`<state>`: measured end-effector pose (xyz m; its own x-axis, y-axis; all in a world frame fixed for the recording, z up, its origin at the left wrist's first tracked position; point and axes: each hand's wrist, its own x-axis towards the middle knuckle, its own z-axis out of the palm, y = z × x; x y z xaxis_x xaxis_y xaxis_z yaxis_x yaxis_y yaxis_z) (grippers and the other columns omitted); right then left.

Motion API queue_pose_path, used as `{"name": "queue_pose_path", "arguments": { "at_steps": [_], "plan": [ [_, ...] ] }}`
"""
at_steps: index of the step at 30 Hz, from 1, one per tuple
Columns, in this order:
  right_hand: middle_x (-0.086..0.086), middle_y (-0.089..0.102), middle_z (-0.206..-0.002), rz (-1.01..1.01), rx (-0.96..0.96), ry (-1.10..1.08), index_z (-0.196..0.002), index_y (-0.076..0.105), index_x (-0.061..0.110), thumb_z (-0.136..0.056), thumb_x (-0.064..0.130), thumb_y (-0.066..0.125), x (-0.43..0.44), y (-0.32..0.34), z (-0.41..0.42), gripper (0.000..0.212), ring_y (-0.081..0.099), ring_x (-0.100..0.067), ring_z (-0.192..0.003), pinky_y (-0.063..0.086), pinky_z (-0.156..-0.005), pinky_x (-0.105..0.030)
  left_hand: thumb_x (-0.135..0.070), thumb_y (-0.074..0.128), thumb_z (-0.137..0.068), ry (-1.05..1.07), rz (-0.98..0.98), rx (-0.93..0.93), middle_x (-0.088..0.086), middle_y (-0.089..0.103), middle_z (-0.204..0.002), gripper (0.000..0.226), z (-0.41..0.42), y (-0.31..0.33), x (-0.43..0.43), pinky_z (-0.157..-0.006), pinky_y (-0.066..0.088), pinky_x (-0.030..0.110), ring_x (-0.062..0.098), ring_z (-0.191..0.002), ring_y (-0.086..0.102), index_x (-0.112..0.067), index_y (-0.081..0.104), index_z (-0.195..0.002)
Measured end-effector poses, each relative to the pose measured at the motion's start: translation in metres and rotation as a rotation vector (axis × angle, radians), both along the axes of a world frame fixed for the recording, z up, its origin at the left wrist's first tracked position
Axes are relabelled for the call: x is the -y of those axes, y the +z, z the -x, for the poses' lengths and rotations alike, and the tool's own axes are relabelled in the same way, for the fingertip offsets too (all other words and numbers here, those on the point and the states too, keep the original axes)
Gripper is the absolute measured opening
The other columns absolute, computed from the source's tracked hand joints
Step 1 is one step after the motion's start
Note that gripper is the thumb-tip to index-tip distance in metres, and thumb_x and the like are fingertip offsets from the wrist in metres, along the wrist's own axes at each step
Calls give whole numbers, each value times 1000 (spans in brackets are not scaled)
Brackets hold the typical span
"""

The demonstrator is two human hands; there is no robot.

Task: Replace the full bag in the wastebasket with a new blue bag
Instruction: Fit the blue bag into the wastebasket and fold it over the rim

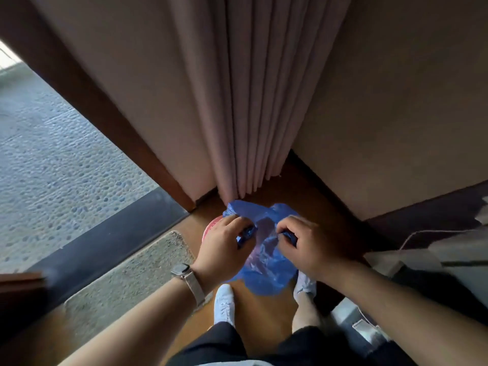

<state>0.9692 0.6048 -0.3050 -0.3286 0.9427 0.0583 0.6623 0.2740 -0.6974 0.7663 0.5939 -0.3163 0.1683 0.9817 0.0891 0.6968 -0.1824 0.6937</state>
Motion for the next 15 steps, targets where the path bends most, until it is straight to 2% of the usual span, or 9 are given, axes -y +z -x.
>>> {"name": "queue_pose_path", "arguments": {
  "at_steps": [4,6,9,12,15],
  "plan": [
    [5,58,-76,58,-86,162,-78,59,14,-77,8,59,-41,-54,-12,7,54,-8,-69,46,-64,-25,-24,56,-80,135,40,-53,0,63,-77,10,-13,-38,-11,-65,34,22,18,-72,51,-19,64,-83],
    [3,58,-75,94,-103,249,-79,58,15,-76,9,57,-56,-85,-16,6,55,-10,-69,47,-64,-30,-28,54,-81,223,85,-63,0,63,-78,15,-19,-61,-17,-64,40,26,19,-72,53,-18,65,-84],
    [4,57,-76,148,-83,366,-81,53,25,-76,20,51,-71,-131,-20,7,56,-17,-67,49,-61,-40,-31,52,-81,346,118,-35,-2,61,-78,18,-25,-96,-25,-62,44,29,20,-69,55,-18,64,-84],
    [4,56,-75,169,-94,412,-79,53,23,-76,21,50,-83,-168,-20,5,56,-18,-67,49,-60,-43,-26,54,-80,431,120,-12,-9,57,-74,14,-34,-129,-25,-62,39,23,10,-67,50,-17,64,-82],
    [6,55,-77,123,-113,431,-79,56,19,-77,21,51,-85,-203,-14,6,55,-14,-68,49,-61,-41,-18,60,-80,553,111,36,-14,55,-68,6,-39,-167,-15,-60,37,18,7,-64,49,-17,65,-80]
  ]
}}
